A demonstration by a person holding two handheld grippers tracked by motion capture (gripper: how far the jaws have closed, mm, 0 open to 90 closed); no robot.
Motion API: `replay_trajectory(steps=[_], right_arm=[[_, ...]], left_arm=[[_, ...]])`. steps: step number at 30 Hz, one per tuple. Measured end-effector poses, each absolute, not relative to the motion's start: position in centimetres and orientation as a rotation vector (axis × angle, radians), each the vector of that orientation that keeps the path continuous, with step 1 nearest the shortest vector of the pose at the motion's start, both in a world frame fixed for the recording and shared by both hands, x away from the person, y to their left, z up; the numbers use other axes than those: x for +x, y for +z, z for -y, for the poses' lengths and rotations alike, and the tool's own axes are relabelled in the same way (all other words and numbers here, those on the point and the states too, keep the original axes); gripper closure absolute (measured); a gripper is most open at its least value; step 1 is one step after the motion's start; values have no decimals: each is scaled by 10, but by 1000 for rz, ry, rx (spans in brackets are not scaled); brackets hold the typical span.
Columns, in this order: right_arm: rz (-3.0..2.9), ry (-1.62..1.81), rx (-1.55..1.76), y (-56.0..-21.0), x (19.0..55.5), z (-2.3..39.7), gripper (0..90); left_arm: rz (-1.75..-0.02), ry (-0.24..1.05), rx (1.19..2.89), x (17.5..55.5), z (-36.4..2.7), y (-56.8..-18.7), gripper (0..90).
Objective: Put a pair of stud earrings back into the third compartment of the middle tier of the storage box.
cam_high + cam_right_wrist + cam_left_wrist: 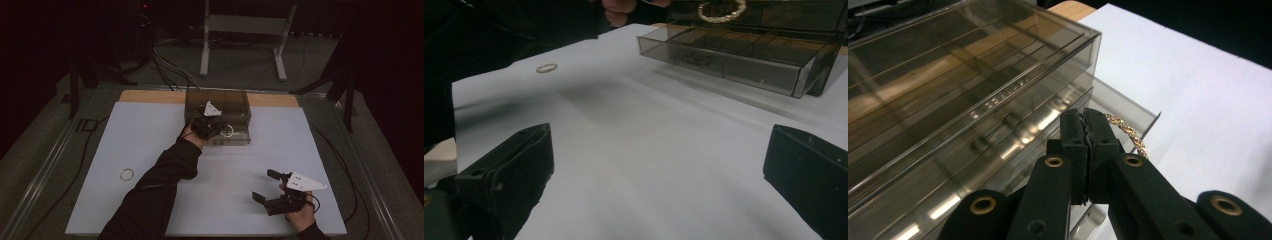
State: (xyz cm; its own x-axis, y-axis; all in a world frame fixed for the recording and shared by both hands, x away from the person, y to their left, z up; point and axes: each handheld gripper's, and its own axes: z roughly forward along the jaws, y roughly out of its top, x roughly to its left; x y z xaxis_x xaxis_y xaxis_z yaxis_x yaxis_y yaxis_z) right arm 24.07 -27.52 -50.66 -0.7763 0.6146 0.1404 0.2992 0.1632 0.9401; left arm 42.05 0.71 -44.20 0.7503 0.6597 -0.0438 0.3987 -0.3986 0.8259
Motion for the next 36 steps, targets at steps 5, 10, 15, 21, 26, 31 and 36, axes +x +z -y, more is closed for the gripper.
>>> replay_trajectory(steps=[5,10,15,21,26,31,36], right_arm=[[-2169,1656,884,-507,241,276,0],[-2168,1661,886,-507,241,276,0],[-2167,1667,885,-507,241,277,0],[-2170,1672,884,-507,241,277,0],[-2174,1673,882,-507,241,277,0],[-2173,1673,878,-507,240,277,0],[-2173,1674,879,-507,240,278,0]], left_arm=[[-803,349,2054,428,2,-448,900],[-814,347,2053,434,12,-451,900],[-821,373,2051,436,19,-454,900],[-836,392,2062,441,32,-462,900],[-846,381,2075,445,42,-467,900],[-851,395,2089,445,47,-469,817],[-843,376,2072,442,45,-466,658]])
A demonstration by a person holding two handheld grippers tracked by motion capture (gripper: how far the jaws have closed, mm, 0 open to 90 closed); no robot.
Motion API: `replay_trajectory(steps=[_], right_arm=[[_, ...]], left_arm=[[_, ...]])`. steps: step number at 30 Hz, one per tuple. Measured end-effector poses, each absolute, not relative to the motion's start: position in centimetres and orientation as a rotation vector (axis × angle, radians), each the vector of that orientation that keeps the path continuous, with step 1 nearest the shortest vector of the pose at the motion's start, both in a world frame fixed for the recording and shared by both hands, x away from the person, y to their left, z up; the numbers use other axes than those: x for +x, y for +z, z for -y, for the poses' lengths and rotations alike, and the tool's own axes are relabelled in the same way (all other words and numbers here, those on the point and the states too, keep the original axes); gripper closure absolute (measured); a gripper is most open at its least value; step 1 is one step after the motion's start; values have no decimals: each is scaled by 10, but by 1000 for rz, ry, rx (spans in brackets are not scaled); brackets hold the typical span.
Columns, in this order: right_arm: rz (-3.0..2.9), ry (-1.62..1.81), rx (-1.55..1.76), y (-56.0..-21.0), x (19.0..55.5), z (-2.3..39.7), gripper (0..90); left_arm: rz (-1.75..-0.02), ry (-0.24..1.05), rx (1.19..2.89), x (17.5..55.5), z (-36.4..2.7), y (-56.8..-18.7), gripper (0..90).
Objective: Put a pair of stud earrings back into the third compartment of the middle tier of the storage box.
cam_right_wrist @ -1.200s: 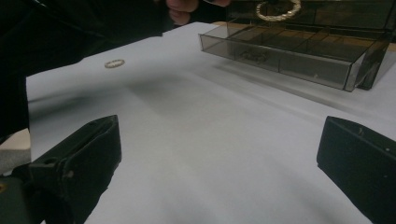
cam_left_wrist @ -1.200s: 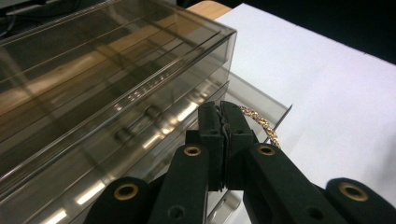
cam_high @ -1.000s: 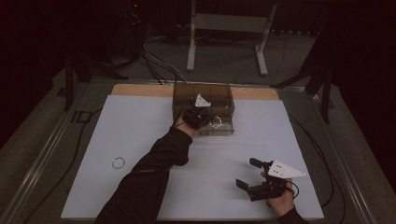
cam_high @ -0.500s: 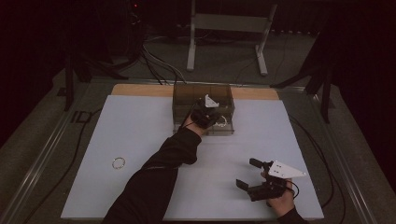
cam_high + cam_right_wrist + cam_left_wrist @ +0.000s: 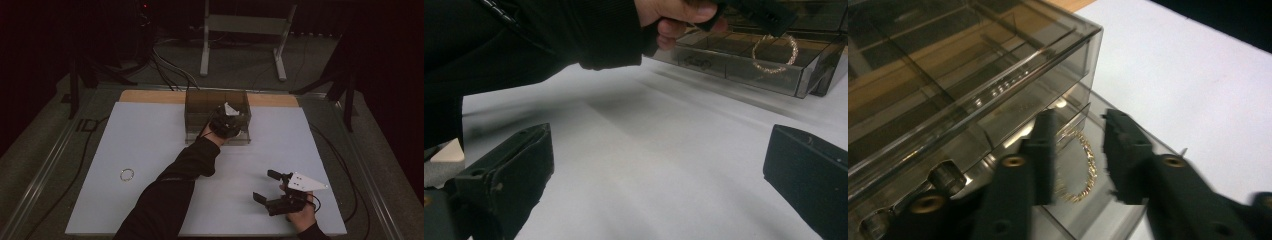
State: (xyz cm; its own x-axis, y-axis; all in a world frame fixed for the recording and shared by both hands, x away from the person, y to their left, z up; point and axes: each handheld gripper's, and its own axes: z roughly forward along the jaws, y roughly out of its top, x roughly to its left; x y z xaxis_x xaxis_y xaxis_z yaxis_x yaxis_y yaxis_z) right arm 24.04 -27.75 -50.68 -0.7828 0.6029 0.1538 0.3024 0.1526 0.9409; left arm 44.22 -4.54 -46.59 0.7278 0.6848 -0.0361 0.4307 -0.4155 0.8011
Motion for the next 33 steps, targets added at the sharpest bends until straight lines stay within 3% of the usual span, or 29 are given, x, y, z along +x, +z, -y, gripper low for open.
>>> replay_trajectory(steps=[1,16,22,33], right_arm=[[-2175,1672,879,-507,240,277,0],[-2179,1670,879,-507,240,276,0],[-2184,1665,876,-507,241,275,0],[-2188,1669,888,-508,241,275,0]], left_arm=[[-839,362,2083,441,45,-463,588],[-787,217,2058,415,31,-443,220],[-776,228,2062,407,15,-435,175],[-771,241,2050,391,-23,-428,174]])
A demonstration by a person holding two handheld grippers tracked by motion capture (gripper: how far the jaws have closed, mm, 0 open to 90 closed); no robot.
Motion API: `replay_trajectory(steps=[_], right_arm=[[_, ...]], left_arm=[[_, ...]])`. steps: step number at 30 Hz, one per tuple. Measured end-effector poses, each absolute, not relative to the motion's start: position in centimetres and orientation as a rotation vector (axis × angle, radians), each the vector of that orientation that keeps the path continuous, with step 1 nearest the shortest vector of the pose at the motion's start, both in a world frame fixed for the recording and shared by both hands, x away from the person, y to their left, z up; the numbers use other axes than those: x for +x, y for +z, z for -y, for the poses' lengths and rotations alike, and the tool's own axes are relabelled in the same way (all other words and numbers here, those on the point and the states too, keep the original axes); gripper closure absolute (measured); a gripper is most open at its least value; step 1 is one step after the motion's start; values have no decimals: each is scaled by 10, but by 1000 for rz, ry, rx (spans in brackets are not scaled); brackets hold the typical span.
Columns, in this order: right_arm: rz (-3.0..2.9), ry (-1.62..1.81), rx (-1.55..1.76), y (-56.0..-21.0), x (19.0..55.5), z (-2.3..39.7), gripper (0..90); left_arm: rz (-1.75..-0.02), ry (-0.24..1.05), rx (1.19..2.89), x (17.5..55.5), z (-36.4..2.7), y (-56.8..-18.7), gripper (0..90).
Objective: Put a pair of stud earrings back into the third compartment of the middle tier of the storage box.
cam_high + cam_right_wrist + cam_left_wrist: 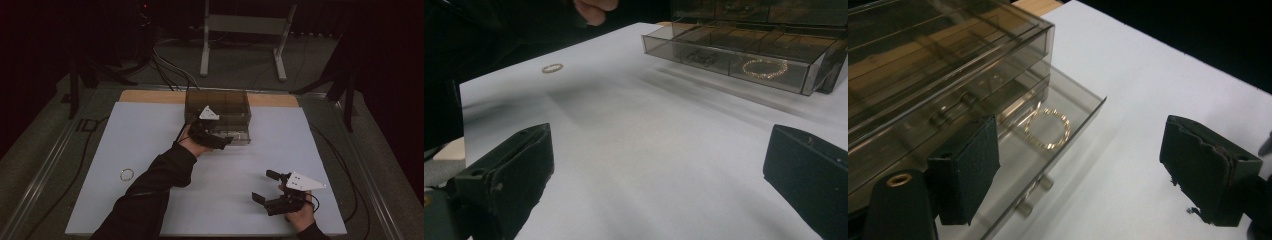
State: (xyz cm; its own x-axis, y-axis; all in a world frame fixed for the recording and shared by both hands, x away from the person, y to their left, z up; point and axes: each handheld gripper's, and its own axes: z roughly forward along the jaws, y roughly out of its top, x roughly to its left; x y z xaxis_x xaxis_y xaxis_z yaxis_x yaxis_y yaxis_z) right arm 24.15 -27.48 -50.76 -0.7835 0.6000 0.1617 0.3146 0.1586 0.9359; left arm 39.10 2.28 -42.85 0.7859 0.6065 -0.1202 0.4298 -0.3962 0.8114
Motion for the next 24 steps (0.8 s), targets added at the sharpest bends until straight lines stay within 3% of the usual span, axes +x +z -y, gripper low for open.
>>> replay_trajectory(steps=[24], right_arm=[[-2185,1667,883,-507,242,273,0]], left_arm=[[-856,293,1981,356,-119,-419,174]])
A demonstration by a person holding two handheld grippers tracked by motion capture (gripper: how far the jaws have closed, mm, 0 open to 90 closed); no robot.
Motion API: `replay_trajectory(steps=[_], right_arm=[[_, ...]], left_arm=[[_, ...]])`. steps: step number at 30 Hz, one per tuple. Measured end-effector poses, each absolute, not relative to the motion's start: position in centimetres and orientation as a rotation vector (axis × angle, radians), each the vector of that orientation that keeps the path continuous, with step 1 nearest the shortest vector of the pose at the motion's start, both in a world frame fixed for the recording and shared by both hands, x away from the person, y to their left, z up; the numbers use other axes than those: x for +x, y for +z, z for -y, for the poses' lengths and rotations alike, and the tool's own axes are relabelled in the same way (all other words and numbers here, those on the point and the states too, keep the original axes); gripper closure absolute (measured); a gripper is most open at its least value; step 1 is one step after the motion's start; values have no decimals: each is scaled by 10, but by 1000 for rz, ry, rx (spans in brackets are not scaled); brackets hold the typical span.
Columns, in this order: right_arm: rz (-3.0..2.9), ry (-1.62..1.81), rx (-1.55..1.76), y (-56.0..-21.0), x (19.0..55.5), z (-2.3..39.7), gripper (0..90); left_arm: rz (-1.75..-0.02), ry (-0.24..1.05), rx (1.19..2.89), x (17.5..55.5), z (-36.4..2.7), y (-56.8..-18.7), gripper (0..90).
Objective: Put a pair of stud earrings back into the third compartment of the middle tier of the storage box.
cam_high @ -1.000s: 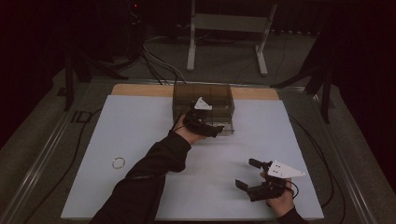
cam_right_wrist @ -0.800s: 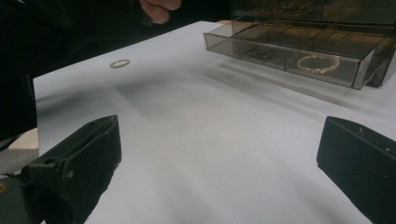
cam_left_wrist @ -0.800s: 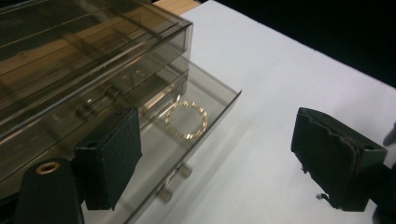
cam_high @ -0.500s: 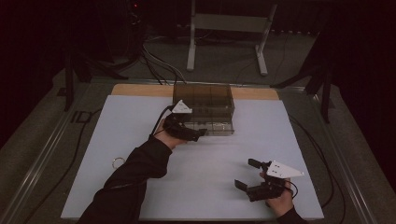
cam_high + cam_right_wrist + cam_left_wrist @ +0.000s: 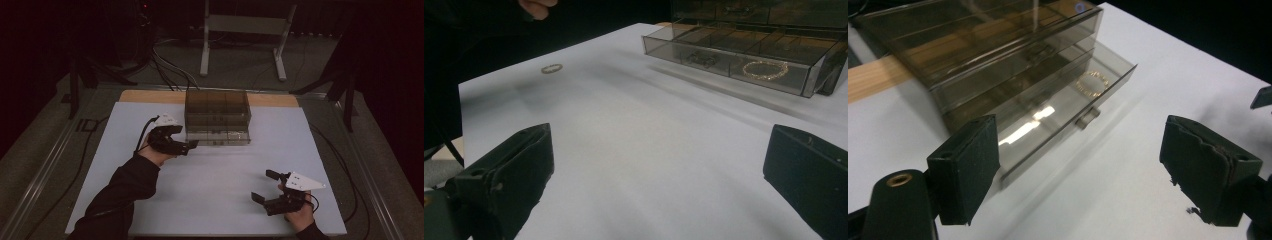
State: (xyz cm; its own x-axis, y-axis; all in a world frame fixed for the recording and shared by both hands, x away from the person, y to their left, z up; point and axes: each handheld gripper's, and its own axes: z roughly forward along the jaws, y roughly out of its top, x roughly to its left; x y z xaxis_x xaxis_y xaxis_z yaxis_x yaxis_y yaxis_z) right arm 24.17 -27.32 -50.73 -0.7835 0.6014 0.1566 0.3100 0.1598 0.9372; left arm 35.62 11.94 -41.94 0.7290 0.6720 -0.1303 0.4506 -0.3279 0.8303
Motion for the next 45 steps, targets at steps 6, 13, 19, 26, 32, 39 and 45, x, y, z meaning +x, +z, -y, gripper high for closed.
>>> replay_trajectory(steps=[6,13,19,26,32,39,45], right_arm=[[-2189,1663,880,-507,242,273,0],[-2192,1659,882,-508,242,272,0],[-2200,1651,878,-508,241,270,0],[-2203,1649,876,-508,242,270,0],[-2205,1649,882,-508,242,269,0],[-2205,1648,883,-508,242,269,0],[-2212,1651,882,-508,242,268,0]], left_arm=[[-901,318,1967,343,-154,-423,175],[-954,342,1948,329,-188,-432,177],[-993,355,1926,317,-213,-443,180],[-1046,380,1898,303,-241,-456,181],[-1092,388,1879,292,-262,-469,221],[-1114,357,1877,275,-277,-488,275],[-1135,347,1911,267,-283,-503,383]])
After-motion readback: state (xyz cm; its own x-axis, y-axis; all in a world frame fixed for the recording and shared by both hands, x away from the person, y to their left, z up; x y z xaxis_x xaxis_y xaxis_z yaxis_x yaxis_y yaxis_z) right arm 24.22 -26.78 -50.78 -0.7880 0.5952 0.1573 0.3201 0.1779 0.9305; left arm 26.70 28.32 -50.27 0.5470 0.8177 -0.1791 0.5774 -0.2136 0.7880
